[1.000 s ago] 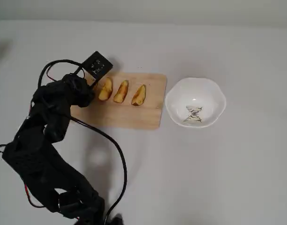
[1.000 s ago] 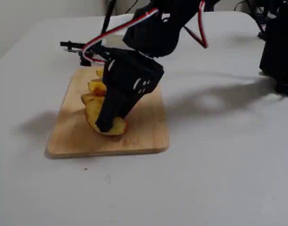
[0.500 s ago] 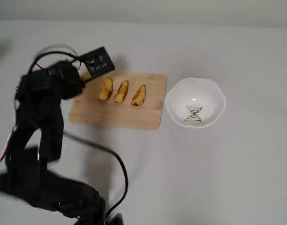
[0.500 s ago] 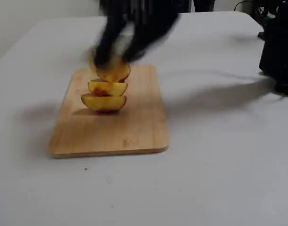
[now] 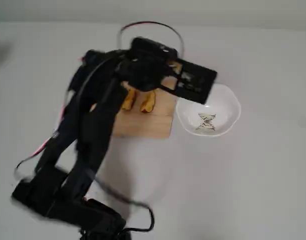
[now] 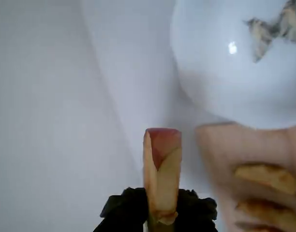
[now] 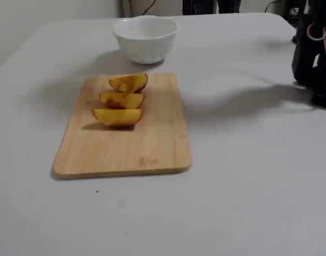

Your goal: Pick up the leftmost apple slice from the cutting board and place it into the bowl

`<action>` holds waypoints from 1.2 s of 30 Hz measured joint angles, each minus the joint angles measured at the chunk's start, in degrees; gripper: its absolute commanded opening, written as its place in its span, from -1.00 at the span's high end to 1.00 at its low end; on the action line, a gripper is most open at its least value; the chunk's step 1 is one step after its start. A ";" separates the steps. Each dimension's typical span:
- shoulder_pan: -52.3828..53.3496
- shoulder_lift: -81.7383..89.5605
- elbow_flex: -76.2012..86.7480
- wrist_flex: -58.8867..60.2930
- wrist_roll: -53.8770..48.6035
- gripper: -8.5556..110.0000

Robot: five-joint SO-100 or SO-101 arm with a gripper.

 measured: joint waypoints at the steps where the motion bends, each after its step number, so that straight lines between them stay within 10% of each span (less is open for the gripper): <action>1: 0.44 -4.83 -5.19 2.99 0.62 0.86; 13: 2.11 -61.96 -72.07 35.51 0.79 0.86; 21: 5.27 -63.81 -78.66 37.62 0.79 0.85; 32: 6.94 -63.81 -79.10 38.06 0.70 0.31; 36: 7.47 -63.90 -79.10 38.14 0.09 0.56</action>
